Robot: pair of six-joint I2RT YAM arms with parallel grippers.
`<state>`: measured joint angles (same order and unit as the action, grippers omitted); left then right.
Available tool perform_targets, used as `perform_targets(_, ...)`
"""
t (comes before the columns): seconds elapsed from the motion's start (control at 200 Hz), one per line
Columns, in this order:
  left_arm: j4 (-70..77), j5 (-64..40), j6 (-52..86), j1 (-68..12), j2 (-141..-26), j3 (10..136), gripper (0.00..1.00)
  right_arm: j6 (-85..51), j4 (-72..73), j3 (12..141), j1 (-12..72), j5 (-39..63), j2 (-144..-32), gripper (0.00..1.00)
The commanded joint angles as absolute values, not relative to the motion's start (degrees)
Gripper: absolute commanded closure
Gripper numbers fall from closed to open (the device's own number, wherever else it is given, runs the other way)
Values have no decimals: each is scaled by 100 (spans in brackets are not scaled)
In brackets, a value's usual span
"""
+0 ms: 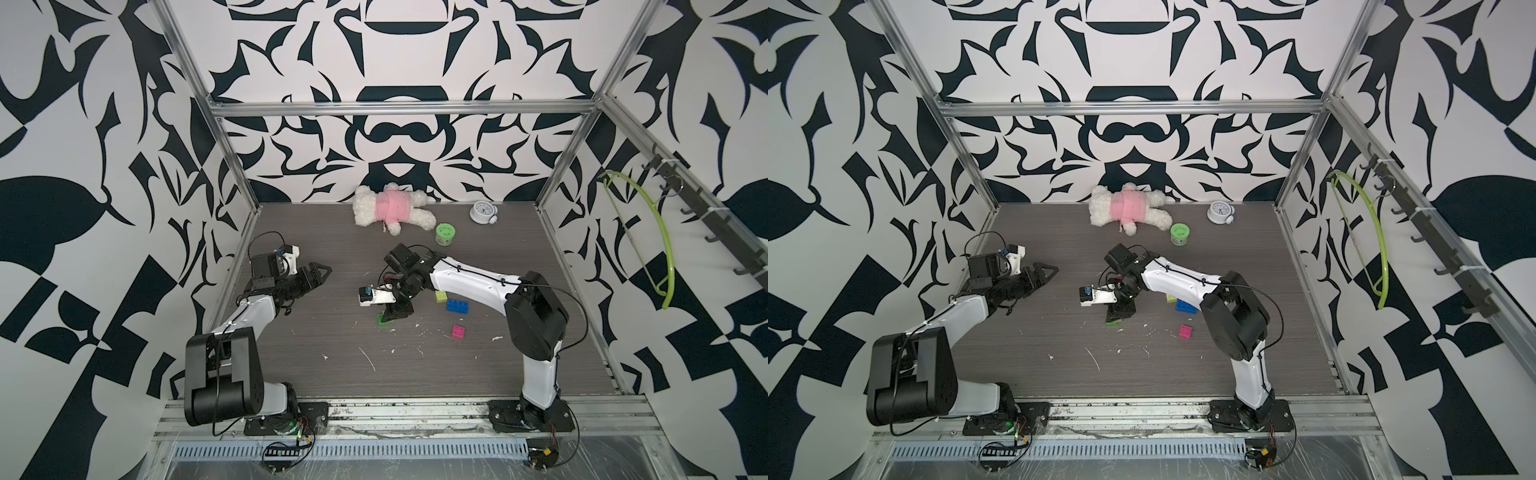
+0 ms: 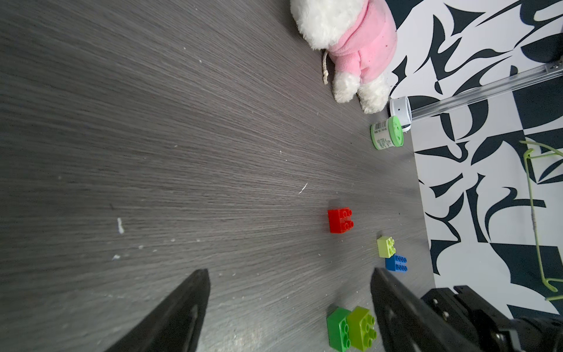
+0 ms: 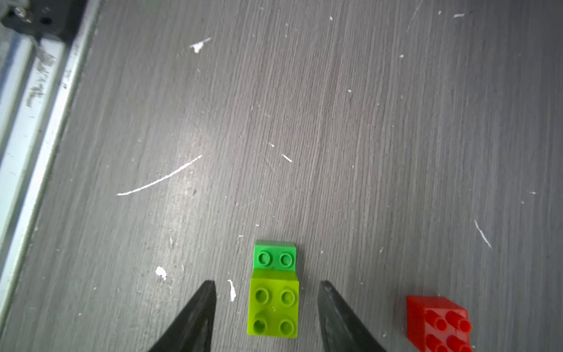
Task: Assemble the letter y with lego
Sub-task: Pick up the lego brick from the center of the board.
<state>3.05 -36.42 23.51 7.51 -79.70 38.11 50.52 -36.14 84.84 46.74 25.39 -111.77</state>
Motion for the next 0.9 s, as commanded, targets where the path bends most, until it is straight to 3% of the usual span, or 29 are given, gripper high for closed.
perform_targets(0.0, 176, -3686, 2250, 774, -7866, 3779, 12, 5001, -3664, 8698, 4775, 2266, -11220, 45)
perform_targets(0.895, 176, -3674, 2259, 779, -7883, 3753, 12, 4935, -3806, 8875, 4917, 1917, -11767, 48)
